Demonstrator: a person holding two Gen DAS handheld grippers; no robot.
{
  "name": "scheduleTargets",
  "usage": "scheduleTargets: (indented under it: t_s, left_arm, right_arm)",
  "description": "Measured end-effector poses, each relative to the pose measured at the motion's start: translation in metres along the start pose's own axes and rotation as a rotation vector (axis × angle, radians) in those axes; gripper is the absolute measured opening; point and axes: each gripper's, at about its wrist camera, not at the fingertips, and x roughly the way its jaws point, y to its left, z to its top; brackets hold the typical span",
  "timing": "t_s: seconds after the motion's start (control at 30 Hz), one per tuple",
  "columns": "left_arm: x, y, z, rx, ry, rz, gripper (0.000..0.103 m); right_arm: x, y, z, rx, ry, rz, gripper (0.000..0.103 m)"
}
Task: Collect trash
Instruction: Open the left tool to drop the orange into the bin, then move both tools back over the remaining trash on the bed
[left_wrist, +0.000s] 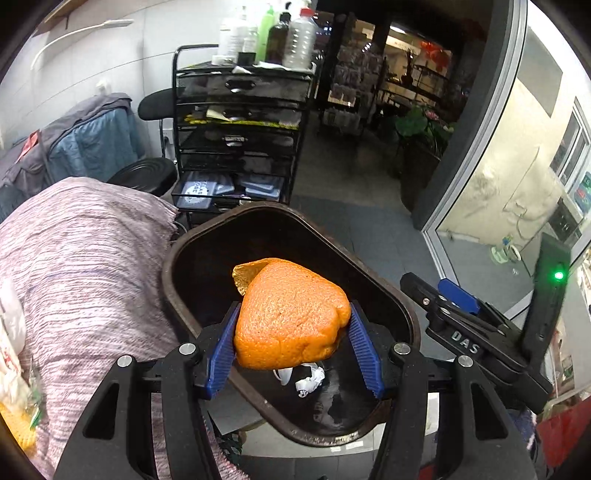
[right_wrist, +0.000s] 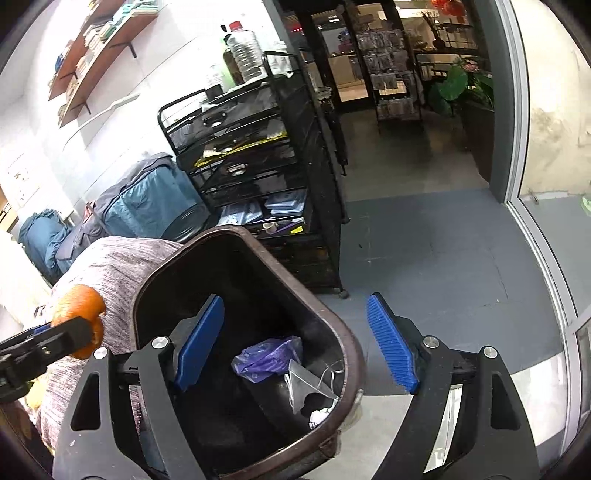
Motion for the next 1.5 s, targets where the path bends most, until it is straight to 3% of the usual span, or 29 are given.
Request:
scheduleTargets:
  t_s: [0.33, 0.4, 0.47, 0.53, 0.67, 1.0, 1.5]
  left_arm:
    - [0.031, -0.011, 0.006, 0.026, 0.06, 0.028, 0.058]
    - [0.034, -0.009, 0.006, 0.023, 0.067, 0.033, 0.063]
    - [0.034, -0.007, 0.008, 0.02, 0.06, 0.041, 0.077]
    - [0.031, -0.006, 0.008, 0.016, 0.045, 0.043, 0.083]
    - [0.023, -0.005, 0.009, 0.015, 0.019, 0.045, 0.089]
    - [-0.025, -0.003, 0.001, 0.028, -0.087, 0.103, 0.096]
    - [-0.109, 0.011, -0.022, 0.007, -0.271, 0.225, 0.097]
  right_arm:
    - [0.0, -0.014, 0.0, 0.028, 0.0, -0.025, 0.079]
    - [0.0, -0.015, 0.0, 0.031, -0.002, -0.028, 0.079]
    - [0.0, -0.015, 0.001, 0.032, -0.004, -0.031, 0.079]
    - [0.0, -0.015, 0.001, 0.033, -0.002, -0.033, 0.079]
    - [0.001, -0.014, 0.0, 0.031, -0.001, -0.03, 0.079]
    - [-0.002, 0.003, -0.002, -0.006, -0.008, 0.01, 0.079]
    - [-0.027, 0.086, -0.015, -0.22, -0.058, 0.181, 0.08]
